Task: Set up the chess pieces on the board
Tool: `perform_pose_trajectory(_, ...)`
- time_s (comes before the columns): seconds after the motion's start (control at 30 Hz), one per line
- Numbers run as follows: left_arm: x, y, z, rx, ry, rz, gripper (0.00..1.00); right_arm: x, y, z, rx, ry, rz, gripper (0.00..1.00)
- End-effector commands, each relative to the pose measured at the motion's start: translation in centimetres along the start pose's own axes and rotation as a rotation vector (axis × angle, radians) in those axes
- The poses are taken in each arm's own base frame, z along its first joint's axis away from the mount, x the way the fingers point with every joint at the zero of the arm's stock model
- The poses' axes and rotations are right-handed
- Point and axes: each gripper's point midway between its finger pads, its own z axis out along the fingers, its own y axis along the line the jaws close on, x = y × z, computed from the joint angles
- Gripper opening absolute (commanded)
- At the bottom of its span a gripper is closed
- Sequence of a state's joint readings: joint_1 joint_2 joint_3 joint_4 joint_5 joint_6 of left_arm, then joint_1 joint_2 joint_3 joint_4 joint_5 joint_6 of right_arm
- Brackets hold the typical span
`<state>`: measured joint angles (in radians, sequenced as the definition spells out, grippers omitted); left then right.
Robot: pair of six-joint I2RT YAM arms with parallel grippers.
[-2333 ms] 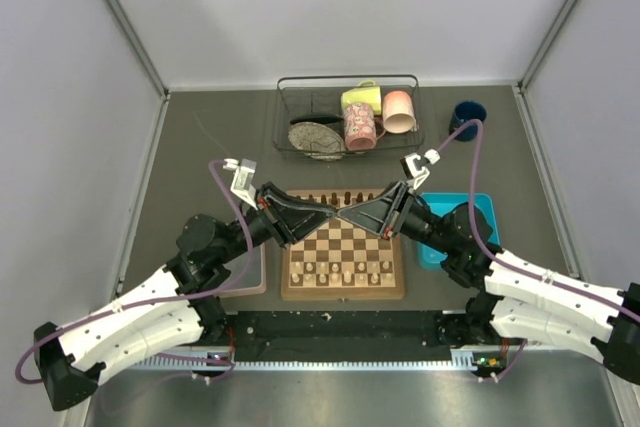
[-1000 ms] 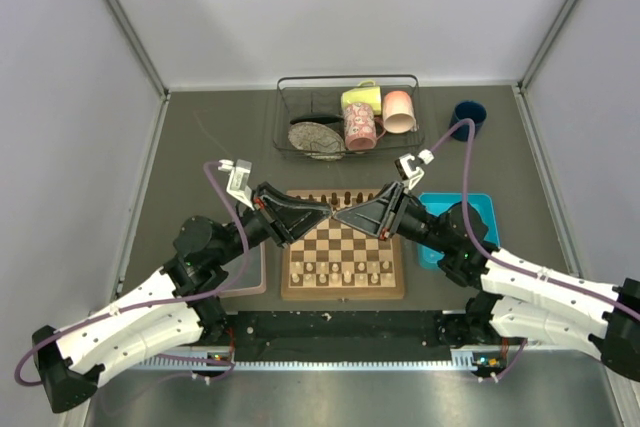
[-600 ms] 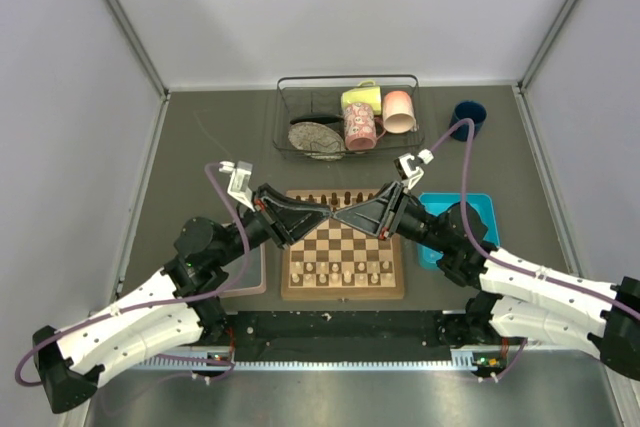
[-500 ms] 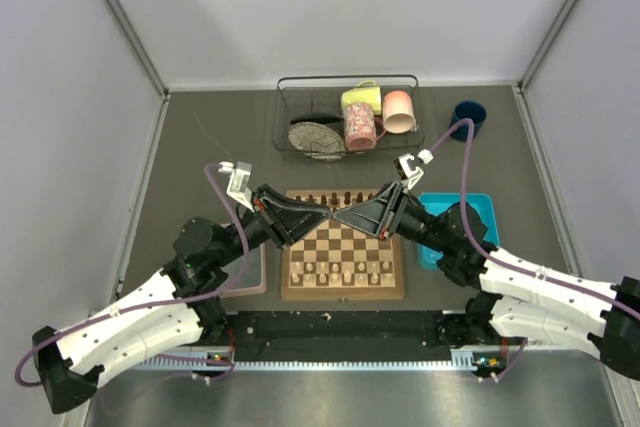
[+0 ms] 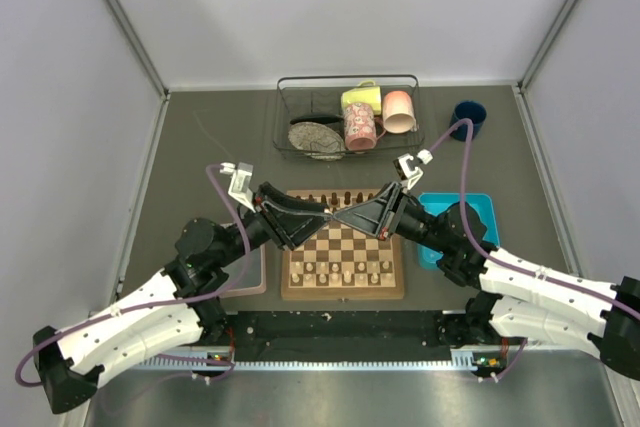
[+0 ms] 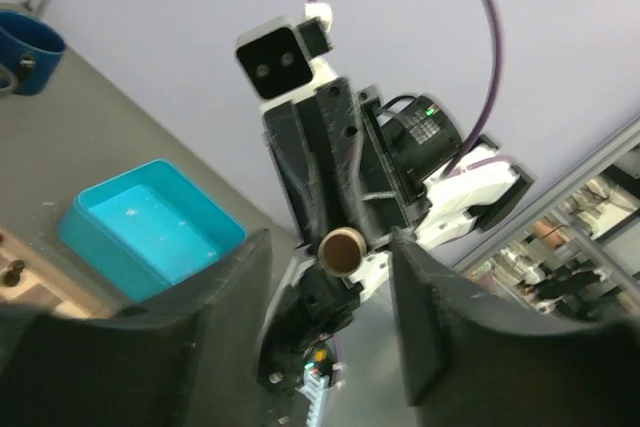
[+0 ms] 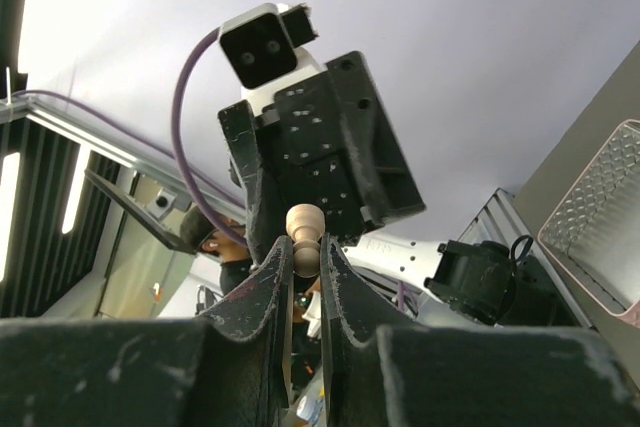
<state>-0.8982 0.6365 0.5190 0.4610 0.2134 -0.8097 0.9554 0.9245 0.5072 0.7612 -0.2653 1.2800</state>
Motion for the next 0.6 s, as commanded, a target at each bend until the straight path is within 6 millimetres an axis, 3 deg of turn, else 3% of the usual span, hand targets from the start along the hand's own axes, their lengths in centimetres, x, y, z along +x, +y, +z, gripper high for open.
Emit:
perform_pose_trajectory(0.0,0.1,0.2,-0.3,-0.008,-0.004,0.008,0.71,-0.7,3.6,0.5,-0.094,-0.019,-0.031,0.0)
perform_pose_trajectory(0.07,0.2,0.3,-0.4,-0.016,0.005,0.014,0.94,-0.8,3.6,0.3,-0.086,-0.025,-0.04,0.0)
perform_pose_trajectory(0.1,0.0,0.1,-0.6,-0.015,0.002,0.028,0.98,-0.8,3.1,0.2,-0.057,-0.025,-0.041,0.0)
perform_pose_trajectory(0.17,-0.4,0.3,-0.8,-0.038,-0.007,0.041,0.99,-1.2,3.4,-0.1,-0.047,-0.032,-0.063,0.0)
perform_pose_trajectory(0.2,-0.5,0.4,-1.2,-0.055,-0.004,0.061,0.98,-1.3,2.4,-0.3,0.005,-0.028,-0.064,0.0)
perform_pose_trajectory(0.3,-0.9,1.7,-2.4,-0.171,0.018,0.12,0.99,-3.2,2.0,-1.4,0.084,-0.075,-0.108,0.0)
perform_pose_trajectory(0.33,-1.3,2.1,-2.7,-0.207,0.018,0.135,0.99,-3.4,0.3,-2.1,0.213,-0.062,-0.099,0.0)
perform_pose_trajectory(0.4,-2.5,2.7,-3.5,-0.285,0.018,0.207,0.99,-5.4,-0.4,-3.8,0.35,-0.131,-0.2,0.0)
perform_pose_trajectory(0.43,-1.7,4.4,-4.6,-0.381,0.078,0.22,0.99,-5.7,-1.6,-5.4,0.503,-0.114,-0.215,0.0)
perform_pose_trajectory(0.5,-3.0,6.2,-5.4,-0.518,0.095,0.273,0.99,-7.4,-3.1,-7.4,0.682,-0.131,-0.333,0.0)
perform_pose_trajectory(0.53,-2.4,7.8,-6.7,-0.602,0.15,0.285,0.99,-8.6,-1.3,-7.4,0.704,-0.146,-0.374,0.0)
perform_pose_trajectory(0.57,-2.6,8.5,-7.0,-0.635,0.167,0.307,0.99,-8.2,-2.9,-9.2,0.826,-0.084,-0.418,0.0)
